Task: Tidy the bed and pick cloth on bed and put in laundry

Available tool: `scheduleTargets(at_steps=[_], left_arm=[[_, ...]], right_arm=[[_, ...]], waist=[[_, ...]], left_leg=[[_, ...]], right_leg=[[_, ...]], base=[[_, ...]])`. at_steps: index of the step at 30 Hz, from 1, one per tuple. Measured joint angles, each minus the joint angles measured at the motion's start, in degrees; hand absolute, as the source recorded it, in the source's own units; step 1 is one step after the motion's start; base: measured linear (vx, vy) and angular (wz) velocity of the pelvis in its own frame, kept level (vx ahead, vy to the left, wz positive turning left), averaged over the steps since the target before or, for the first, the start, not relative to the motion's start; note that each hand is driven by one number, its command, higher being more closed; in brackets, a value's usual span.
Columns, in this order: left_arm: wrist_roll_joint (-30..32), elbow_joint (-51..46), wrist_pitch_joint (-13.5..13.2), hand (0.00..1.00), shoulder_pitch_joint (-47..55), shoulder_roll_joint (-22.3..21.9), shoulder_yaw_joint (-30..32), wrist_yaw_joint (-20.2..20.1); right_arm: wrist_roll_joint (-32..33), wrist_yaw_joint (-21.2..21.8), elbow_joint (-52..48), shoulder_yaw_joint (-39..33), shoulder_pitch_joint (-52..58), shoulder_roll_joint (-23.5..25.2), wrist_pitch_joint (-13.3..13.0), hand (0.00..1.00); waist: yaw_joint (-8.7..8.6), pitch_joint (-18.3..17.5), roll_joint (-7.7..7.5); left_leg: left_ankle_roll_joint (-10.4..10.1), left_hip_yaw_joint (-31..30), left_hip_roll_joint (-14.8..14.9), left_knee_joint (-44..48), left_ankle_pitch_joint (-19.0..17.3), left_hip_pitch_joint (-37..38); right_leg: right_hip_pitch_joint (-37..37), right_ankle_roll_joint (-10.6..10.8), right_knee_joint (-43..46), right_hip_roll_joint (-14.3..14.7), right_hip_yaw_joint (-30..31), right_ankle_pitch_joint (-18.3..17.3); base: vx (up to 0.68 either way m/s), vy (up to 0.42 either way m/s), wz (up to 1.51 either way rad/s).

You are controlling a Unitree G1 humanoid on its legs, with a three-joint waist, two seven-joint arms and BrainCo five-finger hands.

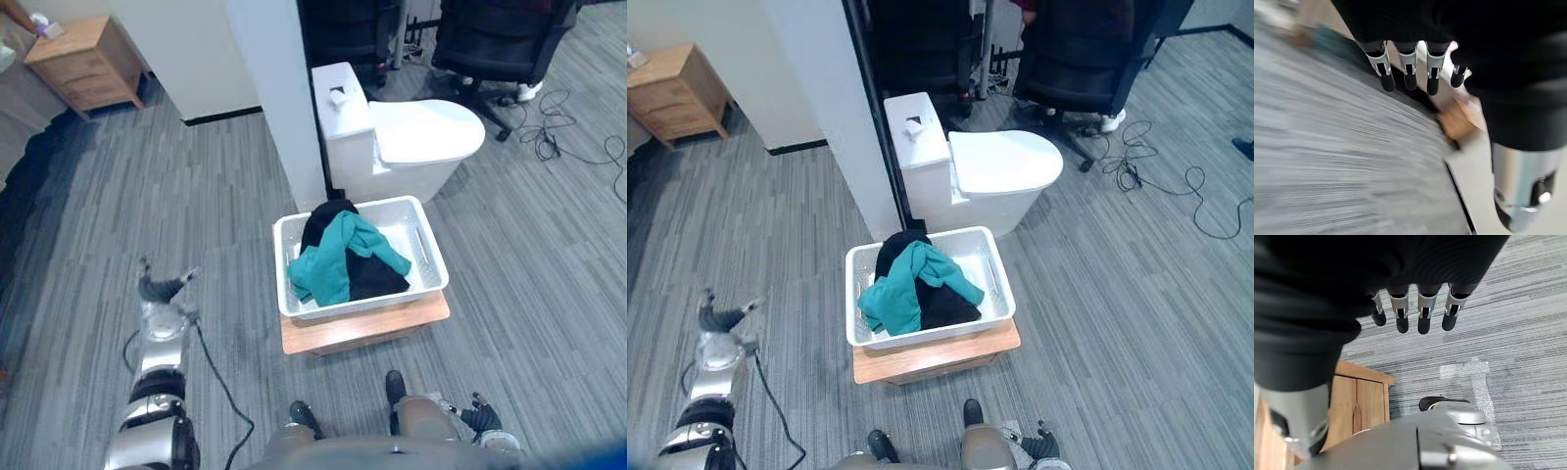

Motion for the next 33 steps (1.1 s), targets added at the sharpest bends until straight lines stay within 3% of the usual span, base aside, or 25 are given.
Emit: scheduleTargets(at_steps=[4, 7, 8, 11, 16, 22, 33], left_arm=[[-1.2, 5.7, 0.4, 0.0, 3.3, -2.1, 2.7, -1.1], [3.0, 9.1, 1.6, 0.0, 8.4, -3.9, 3.8, -4.8], [5.0, 9.0, 1.6, 0.0, 10.7, -5.1, 4.3, -7.3], [8.7, 9.1, 1.6, 0.0, 16.5, -10.5, 6.8, -8.9], [12.8, 13.9, 3.1, 0.0, 23.9, -18.0, 4.9, -11.5], [14.5, 13.8, 3.0, 0.0, 25.4, -18.2, 4.9, -12.4], [13.5, 13.8, 3.0, 0.0, 25.2, -16.7, 2.0, -12.4]], right_arm=[[0.0, 0.9, 1.2, -2.3, -0.3, 0.8, 0.1, 0.0], [-0.2, 1.1, 3.2, -2.7, -1.3, 1.0, 0.2, 0.0], [-0.4, 1.5, 3.7, -3.1, -1.6, 1.3, 0.4, 0.0], [-0.5, 2.1, 4.5, -4.0, -1.5, 1.6, 0.7, 0.0], [-0.7, 2.7, 4.5, -4.0, -1.1, 1.5, 0.7, 0.0], [-0.9, 3.6, 4.5, -4.6, -1.2, 1.4, 0.6, 0.0], [-0.4, 4.3, 7.2, -4.6, -2.2, 1.4, 0.7, 0.0]], waist=[[1.31, -0.5, -0.54], [1.56, -1.1, -0.81], [1.8, -1.1, -0.84], [2.74, -1.6, -0.68], [4.05, -2.7, -0.9], [4.37, -3.5, -0.53], [4.38, -4.5, -1.4]], left_leg=[[0.0, -1.1, -0.4, -0.3, 0.0, 0.1], [0.0, -2.0, -0.5, -0.4, 0.0, 0.2], [0.0, -2.1, -0.5, -0.4, 0.0, 0.4], [0.0, -2.1, -0.6, -0.8, -0.2, 1.2], [-0.1, -2.2, -0.6, -0.8, -0.6, 2.0], [-0.4, -2.6, -0.6, -0.9, -0.9, 2.3], [0.2, -3.9, -1.5, -0.8, -1.0, 2.2]], right_leg=[[1.7, 0.1, -2.3, 0.0, -0.9, 0.6], [2.6, 0.2, -3.4, 0.0, -1.2, 0.8], [2.8, 0.2, -3.5, 0.0, -1.2, 0.8], [3.9, 0.2, -4.1, 0.1, -1.2, 0.8], [4.6, 0.2, -4.9, 0.1, -1.2, 0.8], [5.2, 0.5, -5.3, 0.2, -1.2, 0.8], [5.7, 0.6, -5.7, -0.3, -1.8, 1.0]], base=[[0.05, 0.028, 0.14], [0.04, 0.011, 0.06], [0.03, -0.003, 0.04], [0.0, 0.0, 0.0], [0.0, 0.0, 0.0], [-0.01, -0.006, 0.02], [0.01, 0.004, 0.04]])
